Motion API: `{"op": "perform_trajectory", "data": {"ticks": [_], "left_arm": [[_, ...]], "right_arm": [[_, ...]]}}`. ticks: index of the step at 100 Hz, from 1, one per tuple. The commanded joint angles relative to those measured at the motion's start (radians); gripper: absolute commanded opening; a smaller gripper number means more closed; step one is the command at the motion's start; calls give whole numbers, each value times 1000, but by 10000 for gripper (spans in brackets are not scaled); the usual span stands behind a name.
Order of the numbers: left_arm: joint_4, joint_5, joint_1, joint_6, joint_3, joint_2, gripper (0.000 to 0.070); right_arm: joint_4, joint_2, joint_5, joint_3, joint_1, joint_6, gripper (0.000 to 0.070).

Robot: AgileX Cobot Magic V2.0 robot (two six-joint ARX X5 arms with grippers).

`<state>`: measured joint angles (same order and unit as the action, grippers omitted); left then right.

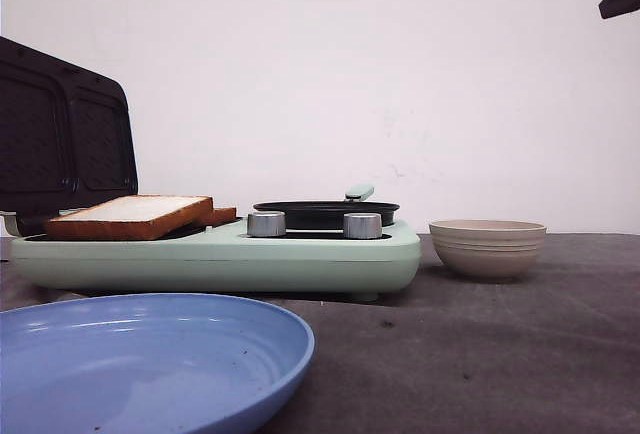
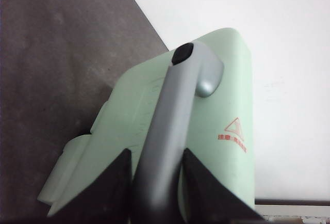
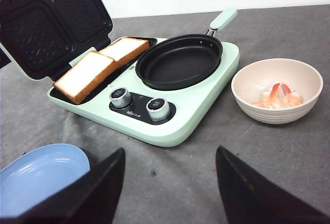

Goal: Make breakfast with bread and shrimp
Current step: 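Grasp the lid handle with the left gripper and lower the lid closed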

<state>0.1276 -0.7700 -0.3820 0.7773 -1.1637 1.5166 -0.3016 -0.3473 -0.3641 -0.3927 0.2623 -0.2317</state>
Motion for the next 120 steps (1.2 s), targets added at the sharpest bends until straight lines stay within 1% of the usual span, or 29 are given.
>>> {"op": "perform_trajectory", "data": {"ticks": [1,25,33,47,65,89,105,120], "left_arm": [[-20,-7,6,-44,-19,14,4],[-8,39,67,-89,-19,14,4],[-1,50,98,-113,-19,14,4],[37,101,164,-168,-19,14,4],[78,183,265,-242,-19,14,4],[119,328,406,-328,-19,16,4],[127,397,491,-362,-19,34,4],[128,433,556,-378,-19,71,4]], "right_arm": [[9,-3,2,-1,3,7,335],[9,-3,2,-1,3,7,335],[10,-3,2,-1,3,7,335],[9,-3,2,-1,3,7,335],[9,-3,2,-1,3,7,335],[9,-3,2,-1,3,7,335],[9,-3,2,-1,3,7,335],[9,-3,2,-1,3,7,335]]}}
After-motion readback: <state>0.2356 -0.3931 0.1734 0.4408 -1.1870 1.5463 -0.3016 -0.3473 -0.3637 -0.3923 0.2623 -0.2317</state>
